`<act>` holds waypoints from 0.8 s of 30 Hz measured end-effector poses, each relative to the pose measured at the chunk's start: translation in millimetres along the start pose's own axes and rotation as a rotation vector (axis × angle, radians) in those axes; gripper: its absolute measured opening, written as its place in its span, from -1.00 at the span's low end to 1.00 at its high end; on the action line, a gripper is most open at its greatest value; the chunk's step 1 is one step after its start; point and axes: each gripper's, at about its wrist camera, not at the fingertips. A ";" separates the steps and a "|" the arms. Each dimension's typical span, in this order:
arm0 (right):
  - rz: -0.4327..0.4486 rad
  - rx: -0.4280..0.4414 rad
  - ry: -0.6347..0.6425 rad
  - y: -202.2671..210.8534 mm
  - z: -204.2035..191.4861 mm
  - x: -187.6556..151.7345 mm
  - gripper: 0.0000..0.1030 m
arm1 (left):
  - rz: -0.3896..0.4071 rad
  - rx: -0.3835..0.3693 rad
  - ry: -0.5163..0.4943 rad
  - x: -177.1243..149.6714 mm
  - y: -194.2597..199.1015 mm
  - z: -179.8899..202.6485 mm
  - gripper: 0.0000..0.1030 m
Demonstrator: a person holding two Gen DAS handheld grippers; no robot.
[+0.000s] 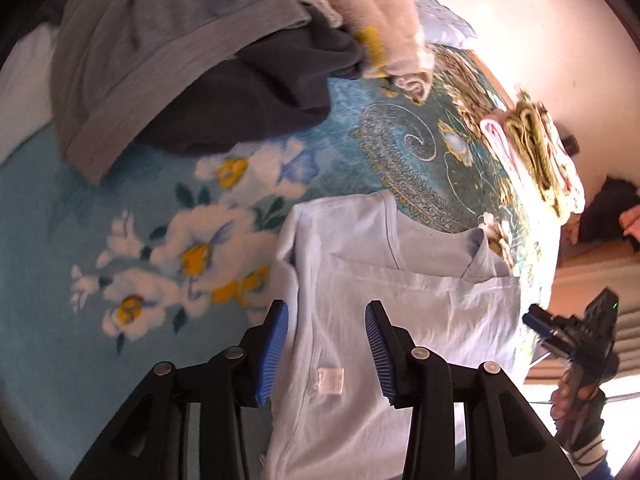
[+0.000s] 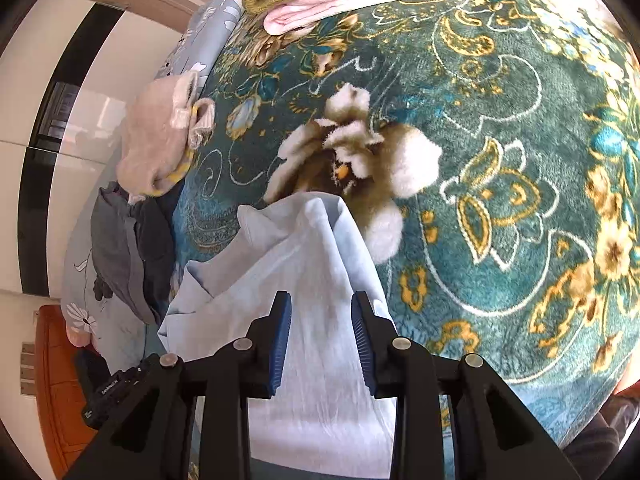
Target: Fold clothes
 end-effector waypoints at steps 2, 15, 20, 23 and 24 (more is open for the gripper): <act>0.010 -0.018 0.012 -4.4 -4.6 6.0 -0.38 | -0.003 0.023 -0.060 9.8 -9.8 4.4 -0.14; -0.047 -0.139 0.126 -40.4 -20.4 18.8 -0.38 | -0.057 -0.025 0.010 3.3 -36.5 -20.5 -0.14; -0.054 -0.095 0.117 -40.0 -19.5 15.8 -0.38 | -0.058 -0.028 0.014 5.1 -37.6 -18.3 -0.14; -0.048 -0.061 0.107 -35.0 -20.6 15.5 -0.38 | -0.044 -0.023 0.006 2.0 -30.8 -15.0 -0.14; -0.047 -0.055 0.107 -33.7 -20.9 14.9 -0.38 | -0.032 -0.031 0.004 0.8 -26.6 -13.4 -0.14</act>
Point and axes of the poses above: each gripper's, at about its wrist camera, not at the fingertips, and y roughly against the way its jaws point, z to its right, x to its top, and after that the axes turned 10 degrees about -y, right-handed
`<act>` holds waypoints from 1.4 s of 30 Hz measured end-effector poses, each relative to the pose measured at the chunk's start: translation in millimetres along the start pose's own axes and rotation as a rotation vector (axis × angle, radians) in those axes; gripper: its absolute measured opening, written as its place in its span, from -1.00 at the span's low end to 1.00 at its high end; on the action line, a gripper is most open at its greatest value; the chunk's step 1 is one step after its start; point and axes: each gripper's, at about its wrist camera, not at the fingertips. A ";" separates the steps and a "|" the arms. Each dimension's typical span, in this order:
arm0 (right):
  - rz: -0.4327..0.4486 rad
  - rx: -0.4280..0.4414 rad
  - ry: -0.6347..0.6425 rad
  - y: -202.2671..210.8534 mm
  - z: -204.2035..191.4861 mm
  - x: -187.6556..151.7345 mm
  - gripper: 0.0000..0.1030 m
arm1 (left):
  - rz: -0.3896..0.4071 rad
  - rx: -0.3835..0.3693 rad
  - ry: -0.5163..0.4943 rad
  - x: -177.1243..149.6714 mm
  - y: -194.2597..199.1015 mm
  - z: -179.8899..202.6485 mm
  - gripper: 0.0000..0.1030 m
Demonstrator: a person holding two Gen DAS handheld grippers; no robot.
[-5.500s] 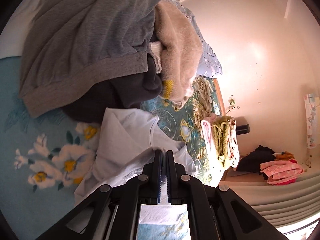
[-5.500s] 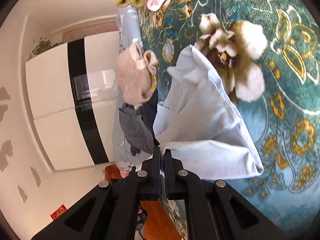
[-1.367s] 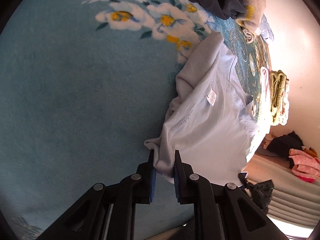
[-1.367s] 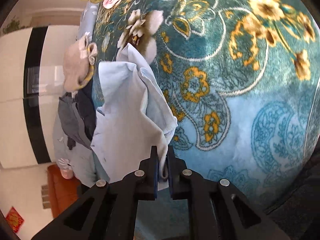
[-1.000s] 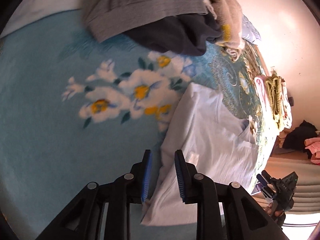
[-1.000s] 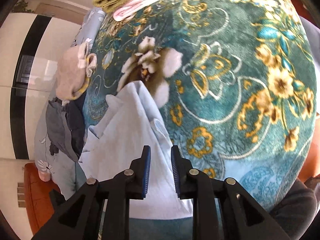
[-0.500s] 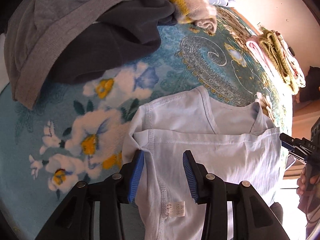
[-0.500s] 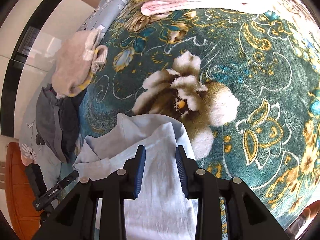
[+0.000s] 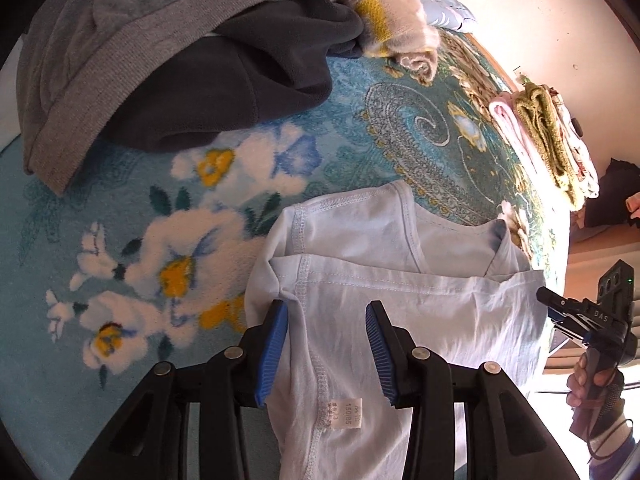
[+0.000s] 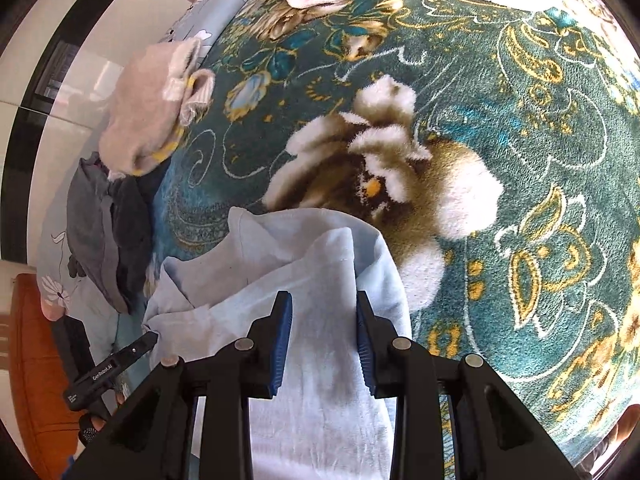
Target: Fold clothes
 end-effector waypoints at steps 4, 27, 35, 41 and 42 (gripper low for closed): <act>-0.013 0.020 0.016 0.9 -2.1 -4.8 -0.38 | -0.018 0.010 -0.026 -5.2 0.1 1.2 -0.14; 0.002 0.040 -0.018 8.5 11.5 -14.1 -0.96 | -0.032 0.008 0.049 -10.2 -7.1 -6.6 -0.95; 0.063 0.120 0.071 41.4 -17.4 -5.6 -0.97 | 0.252 -0.046 -0.054 10.4 69.2 15.4 -0.96; 0.117 0.065 0.055 42.2 -24.2 20.7 -0.97 | 0.133 0.036 0.001 31.6 23.3 -6.9 -0.95; 0.103 0.039 0.042 33.4 -21.8 24.6 -0.97 | 0.117 0.041 0.003 33.6 15.4 -6.8 -0.95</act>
Point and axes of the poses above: each gripper's, at about its wrist camera, not at the fingertips, and y roughly against the way its jaws point, z to its right, x to its top, and after that the axes turned 10 degrees about -y, right-handed
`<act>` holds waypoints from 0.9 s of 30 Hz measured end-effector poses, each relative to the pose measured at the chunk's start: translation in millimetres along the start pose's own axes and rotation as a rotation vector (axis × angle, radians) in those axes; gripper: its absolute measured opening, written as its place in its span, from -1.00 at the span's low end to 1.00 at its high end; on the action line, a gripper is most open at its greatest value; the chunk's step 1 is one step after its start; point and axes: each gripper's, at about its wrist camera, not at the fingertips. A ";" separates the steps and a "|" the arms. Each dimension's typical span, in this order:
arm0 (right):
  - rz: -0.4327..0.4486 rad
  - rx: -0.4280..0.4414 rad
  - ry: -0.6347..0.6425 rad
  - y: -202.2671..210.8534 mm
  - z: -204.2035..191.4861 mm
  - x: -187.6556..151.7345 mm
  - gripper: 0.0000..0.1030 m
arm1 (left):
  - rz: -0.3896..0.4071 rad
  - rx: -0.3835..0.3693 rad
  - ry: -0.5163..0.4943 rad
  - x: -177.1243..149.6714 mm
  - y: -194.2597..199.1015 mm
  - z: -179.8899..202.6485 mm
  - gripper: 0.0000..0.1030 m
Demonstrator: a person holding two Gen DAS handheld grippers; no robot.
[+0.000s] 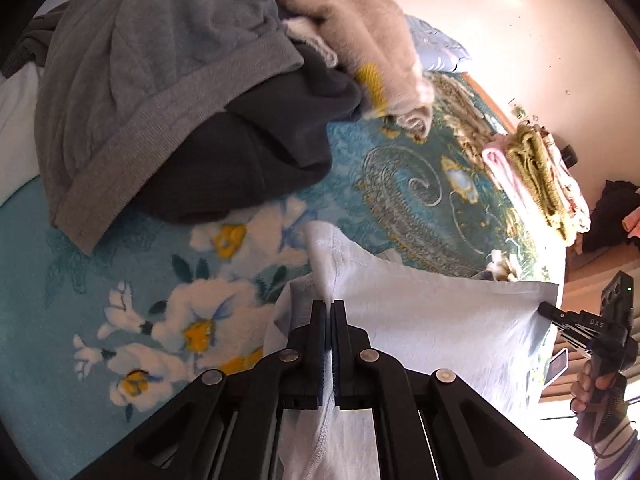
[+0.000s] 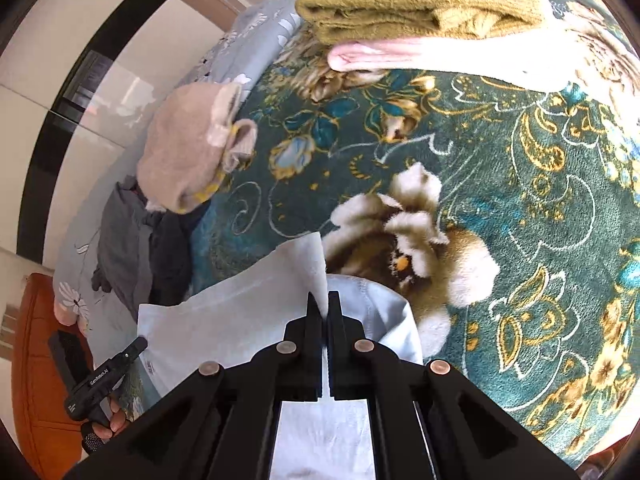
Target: Fold clothes
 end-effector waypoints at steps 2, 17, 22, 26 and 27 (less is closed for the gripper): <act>-0.025 -0.043 -0.008 -14.1 3.5 3.1 -0.97 | -0.002 0.016 -0.009 4.4 -5.5 4.9 -0.95; -0.014 -0.105 -0.087 -8.5 37.2 12.6 -0.93 | -0.061 0.114 0.107 -2.4 -6.7 -12.5 -0.86; 0.006 -0.068 -0.182 19.3 81.0 -5.4 -0.92 | -0.036 0.038 0.159 -24.3 20.6 -2.7 -0.77; -0.039 0.002 -0.279 30.1 114.1 -44.8 -0.87 | -0.123 -0.075 0.050 -48.8 10.5 51.1 -0.69; -0.054 0.027 -0.300 30.8 119.1 -55.4 -0.73 | -0.144 -0.100 0.007 -55.4 5.3 69.5 -0.69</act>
Point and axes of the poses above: each gripper's, at about its wrist camera, not at the fingertips, and y roughly against the way its jaws point, z to its right, x to its top, and after that the axes turned 10 degrees about -y, right-handed
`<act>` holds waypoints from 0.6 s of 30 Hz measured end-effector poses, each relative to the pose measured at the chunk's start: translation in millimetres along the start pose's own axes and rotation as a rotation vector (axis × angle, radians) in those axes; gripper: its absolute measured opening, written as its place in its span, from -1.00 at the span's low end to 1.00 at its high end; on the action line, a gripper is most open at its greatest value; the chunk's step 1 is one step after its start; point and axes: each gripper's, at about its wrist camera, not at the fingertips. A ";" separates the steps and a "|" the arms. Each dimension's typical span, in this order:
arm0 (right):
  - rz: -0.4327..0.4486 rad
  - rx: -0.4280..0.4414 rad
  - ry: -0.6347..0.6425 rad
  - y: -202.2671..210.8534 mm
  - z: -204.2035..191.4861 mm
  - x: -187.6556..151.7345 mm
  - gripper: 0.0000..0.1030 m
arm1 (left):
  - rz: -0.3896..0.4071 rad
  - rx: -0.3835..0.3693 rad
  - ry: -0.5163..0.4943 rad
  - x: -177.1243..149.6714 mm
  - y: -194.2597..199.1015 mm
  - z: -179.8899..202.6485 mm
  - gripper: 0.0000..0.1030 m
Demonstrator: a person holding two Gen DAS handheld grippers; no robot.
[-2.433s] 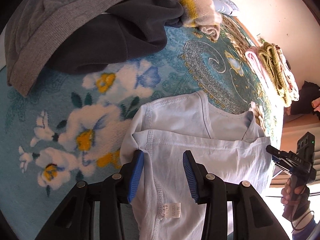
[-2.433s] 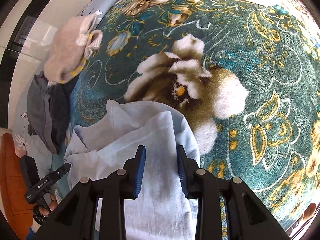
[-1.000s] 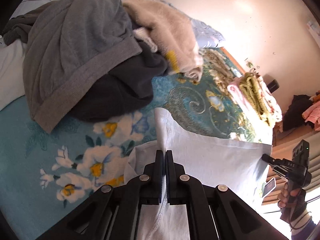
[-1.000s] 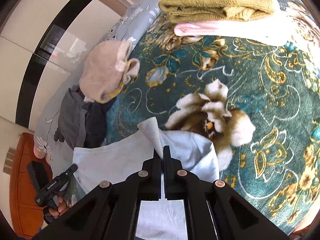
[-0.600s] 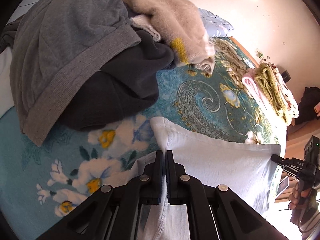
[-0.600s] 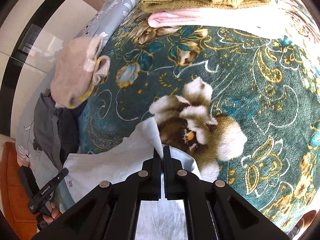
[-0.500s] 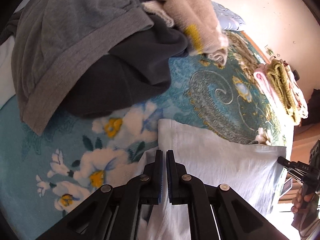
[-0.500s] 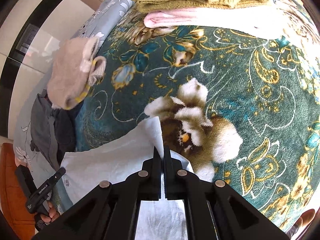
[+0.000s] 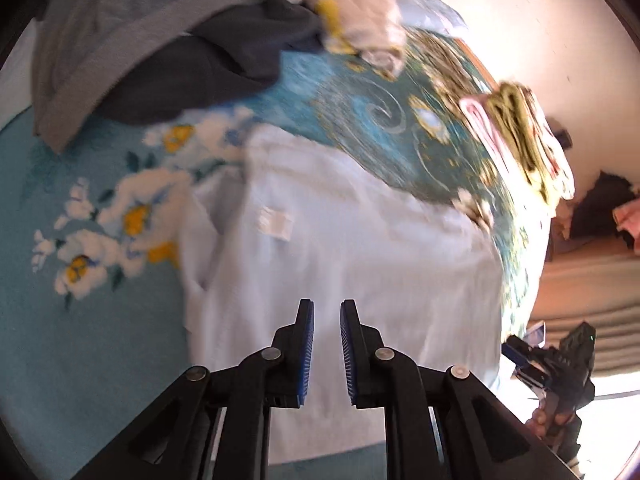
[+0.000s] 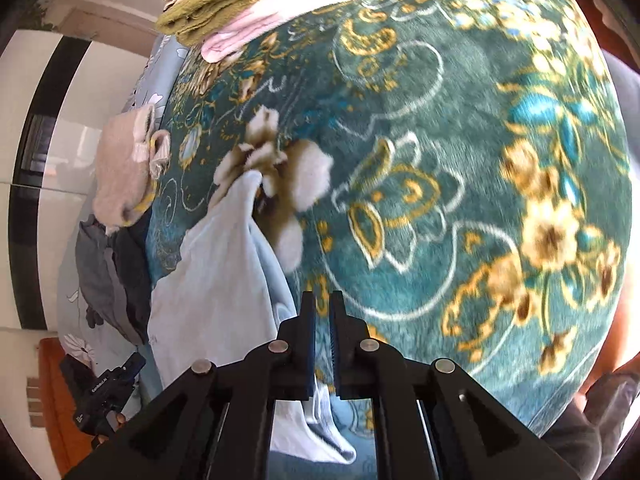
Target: Fold clothes
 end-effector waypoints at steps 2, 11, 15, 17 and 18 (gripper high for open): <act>-0.041 0.051 -0.034 -0.9 12.0 -17.3 -0.36 | -0.044 -0.035 -0.095 -13.0 -13.9 35.5 -0.69; -0.165 0.075 -0.085 -18.0 38.8 -61.3 -0.11 | -0.281 0.008 -0.333 -64.1 -77.5 107.4 -0.70; -0.190 0.075 -0.102 -21.9 40.5 -62.2 -0.11 | -0.271 -0.060 -0.205 -56.9 -68.0 96.2 -0.69; -0.207 0.068 -0.084 -25.1 37.0 -64.2 -0.11 | -0.249 -0.104 -0.175 -51.1 -56.8 96.0 -0.69; -0.221 0.071 -0.079 -27.5 36.6 -65.8 -0.11 | -0.232 -0.114 -0.185 -48.8 -51.3 98.6 -0.69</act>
Point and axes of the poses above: each gripper's, at about its wrist camera, not at the fingertips, and y roughly against the way its jaws point, z to its right, x to its top, and after that the axes turned 10 degrees about -y, right-handed
